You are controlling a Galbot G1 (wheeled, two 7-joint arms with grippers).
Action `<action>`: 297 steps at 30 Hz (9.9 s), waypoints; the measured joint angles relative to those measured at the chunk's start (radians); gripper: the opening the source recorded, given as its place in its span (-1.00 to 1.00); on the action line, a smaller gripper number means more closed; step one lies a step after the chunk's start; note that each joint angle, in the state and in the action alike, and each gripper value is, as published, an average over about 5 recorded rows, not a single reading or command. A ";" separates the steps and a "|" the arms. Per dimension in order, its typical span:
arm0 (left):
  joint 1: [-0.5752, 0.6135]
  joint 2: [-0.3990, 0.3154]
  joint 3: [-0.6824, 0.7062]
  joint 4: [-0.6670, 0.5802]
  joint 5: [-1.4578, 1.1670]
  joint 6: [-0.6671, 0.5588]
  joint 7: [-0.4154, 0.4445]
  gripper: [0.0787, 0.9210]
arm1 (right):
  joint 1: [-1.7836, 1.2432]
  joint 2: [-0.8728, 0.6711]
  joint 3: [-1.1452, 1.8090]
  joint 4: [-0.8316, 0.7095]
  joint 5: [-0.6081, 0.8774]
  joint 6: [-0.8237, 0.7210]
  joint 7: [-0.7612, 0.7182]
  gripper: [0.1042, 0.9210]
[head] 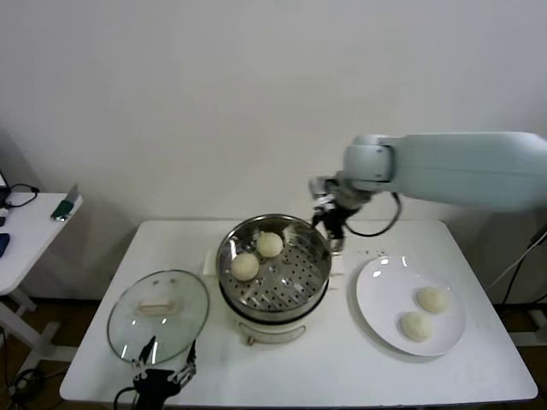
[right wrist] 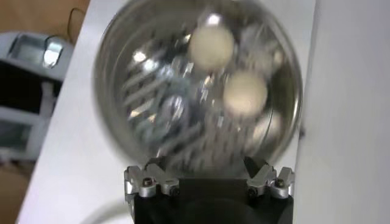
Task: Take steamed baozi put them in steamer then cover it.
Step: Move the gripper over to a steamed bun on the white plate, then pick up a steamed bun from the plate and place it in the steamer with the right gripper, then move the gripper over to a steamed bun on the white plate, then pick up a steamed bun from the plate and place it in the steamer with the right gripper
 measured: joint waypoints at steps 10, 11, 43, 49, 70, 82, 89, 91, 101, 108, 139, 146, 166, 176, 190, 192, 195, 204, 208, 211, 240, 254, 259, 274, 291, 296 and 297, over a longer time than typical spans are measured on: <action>0.001 -0.008 -0.005 0.005 0.003 0.004 0.003 0.77 | -0.107 -0.279 -0.015 0.031 -0.215 0.055 -0.026 0.76; 0.002 -0.009 -0.005 0.005 0.004 0.005 0.004 0.77 | -0.131 -0.298 -0.001 0.029 -0.234 0.057 -0.026 0.76; 0.014 -0.015 0.000 0.012 0.020 -0.004 0.002 0.77 | -0.765 -0.426 0.499 -0.088 -0.506 0.022 0.034 0.76; 0.013 -0.016 0.000 0.014 0.022 -0.004 0.001 0.77 | -0.805 -0.405 0.536 -0.108 -0.508 0.013 0.037 0.73; 0.010 -0.018 0.009 0.016 0.026 -0.001 0.000 0.77 | -0.592 -0.355 0.396 -0.069 -0.500 0.067 -0.044 0.32; 0.013 -0.025 0.019 0.020 0.042 -0.004 -0.002 0.77 | -0.107 -0.113 0.237 -0.013 -0.423 0.295 -0.159 0.34; 0.018 -0.028 0.013 0.013 0.042 -0.009 -0.004 0.77 | 0.003 0.083 0.281 0.035 -0.419 0.398 -0.174 0.34; 0.020 -0.029 0.010 0.011 0.041 -0.011 -0.005 0.77 | 0.009 0.139 0.286 0.044 -0.428 0.419 -0.174 0.34; 0.025 -0.030 -0.004 0.003 0.030 -0.013 -0.007 0.77 | -0.042 0.343 0.274 0.064 -0.505 0.482 -0.161 0.33; 0.021 -0.031 -0.005 0.008 0.029 -0.012 -0.008 0.77 | -0.105 0.395 0.250 0.066 -0.565 0.492 -0.150 0.33; 0.017 -0.026 -0.005 0.014 0.028 -0.013 -0.009 0.77 | -0.233 0.452 0.229 0.007 -0.682 0.526 -0.089 0.76; 0.017 -0.023 -0.004 0.013 0.030 -0.014 -0.008 0.77 | -0.173 0.409 0.252 -0.022 -0.616 0.572 -0.131 0.76; -0.004 -0.019 0.000 0.012 0.034 -0.012 -0.003 0.77 | -0.016 -0.002 0.073 -0.201 -0.372 0.478 -0.249 0.76; 0.000 -0.028 -0.011 0.013 0.039 -0.017 0.000 0.77 | -0.251 -0.228 0.175 -0.303 -0.496 0.378 -0.217 0.76; -0.003 -0.044 -0.016 0.024 0.047 -0.013 0.001 0.77 | -0.689 -0.299 0.537 -0.439 -0.651 0.295 -0.158 0.76; -0.003 -0.044 -0.017 0.024 0.047 -0.012 0.001 0.77 | -0.728 -0.295 0.574 -0.456 -0.659 0.288 -0.152 0.76; -0.003 -0.044 -0.019 0.024 0.046 -0.011 0.001 0.77 | -0.775 -0.287 0.617 -0.474 -0.667 0.279 -0.143 0.76; -0.004 -0.044 -0.019 0.026 0.045 -0.009 0.001 0.77 | -0.850 -0.273 0.686 -0.493 -0.675 0.254 -0.132 0.76; -0.005 -0.044 -0.016 0.027 0.045 -0.008 0.001 0.77 | -0.868 -0.272 0.705 -0.497 -0.677 0.247 -0.130 0.67; -0.006 -0.044 -0.013 0.027 0.047 -0.007 0.002 0.77 | -0.876 -0.270 0.717 -0.501 -0.676 0.244 -0.127 0.56; -0.010 -0.021 0.005 0.026 0.058 -0.001 0.005 0.77 | -0.191 -0.094 0.289 -0.242 -0.192 0.130 -0.125 0.45; -0.009 -0.021 -0.008 0.008 0.050 -0.001 0.004 0.77 | -0.116 0.136 0.260 -0.131 -0.031 0.031 -0.041 0.45; -0.010 -0.023 -0.013 0.006 0.044 0.001 0.004 0.77 | -0.163 0.197 0.261 -0.146 -0.051 0.017 -0.020 0.45; -0.029 -0.020 -0.024 0.026 0.030 0.006 0.006 0.77 | -0.298 0.266 0.254 -0.203 -0.136 0.008 -0.008 0.45; -0.035 -0.017 -0.024 0.034 0.028 0.007 0.008 0.77 | -0.333 0.269 0.247 -0.209 -0.161 0.014 -0.006 0.66; -0.034 -0.015 -0.025 0.033 0.032 0.007 0.008 0.77 | -0.323 0.261 0.256 -0.206 -0.131 0.021 -0.001 0.76; -0.034 -0.014 -0.024 0.032 0.033 0.008 0.010 0.77 | -0.318 0.258 0.256 -0.204 -0.122 0.024 -0.001 0.76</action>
